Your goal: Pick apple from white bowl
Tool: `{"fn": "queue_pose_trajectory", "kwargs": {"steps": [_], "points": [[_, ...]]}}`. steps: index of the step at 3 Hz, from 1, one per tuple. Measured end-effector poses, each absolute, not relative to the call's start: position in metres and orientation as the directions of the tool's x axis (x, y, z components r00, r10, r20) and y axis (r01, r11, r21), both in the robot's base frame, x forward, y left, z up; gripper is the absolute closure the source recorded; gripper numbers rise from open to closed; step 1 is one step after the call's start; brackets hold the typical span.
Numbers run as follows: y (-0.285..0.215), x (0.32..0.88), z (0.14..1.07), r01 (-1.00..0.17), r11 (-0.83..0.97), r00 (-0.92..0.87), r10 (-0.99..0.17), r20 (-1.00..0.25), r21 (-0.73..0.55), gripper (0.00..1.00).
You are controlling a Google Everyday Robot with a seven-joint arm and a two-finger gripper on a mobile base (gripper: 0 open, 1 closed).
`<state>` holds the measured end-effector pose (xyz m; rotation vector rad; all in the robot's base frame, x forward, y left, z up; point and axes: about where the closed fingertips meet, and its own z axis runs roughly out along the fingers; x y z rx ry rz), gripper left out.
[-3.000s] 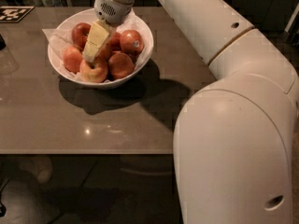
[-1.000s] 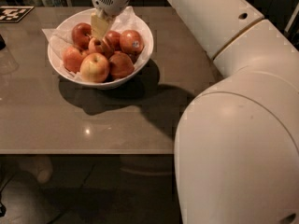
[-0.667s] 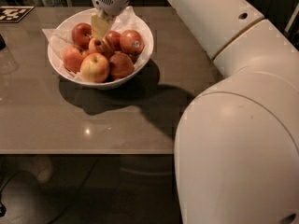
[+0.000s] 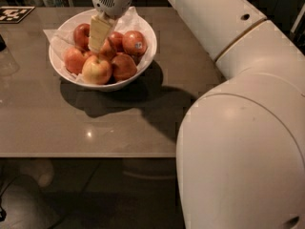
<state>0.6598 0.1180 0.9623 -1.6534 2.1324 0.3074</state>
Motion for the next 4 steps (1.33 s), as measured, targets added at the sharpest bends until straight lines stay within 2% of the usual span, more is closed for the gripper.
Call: {"fn": "queue_pose_trajectory", "kwargs": {"steps": [1, 4], "points": [[0.118, 0.660, 0.962, -0.960, 0.267, -0.202, -0.867, -0.456, -0.082, 0.00], [0.125, 0.675, 0.955, -0.933, 0.358, -0.300, -0.835, -0.462, -0.041, 0.00]]}}
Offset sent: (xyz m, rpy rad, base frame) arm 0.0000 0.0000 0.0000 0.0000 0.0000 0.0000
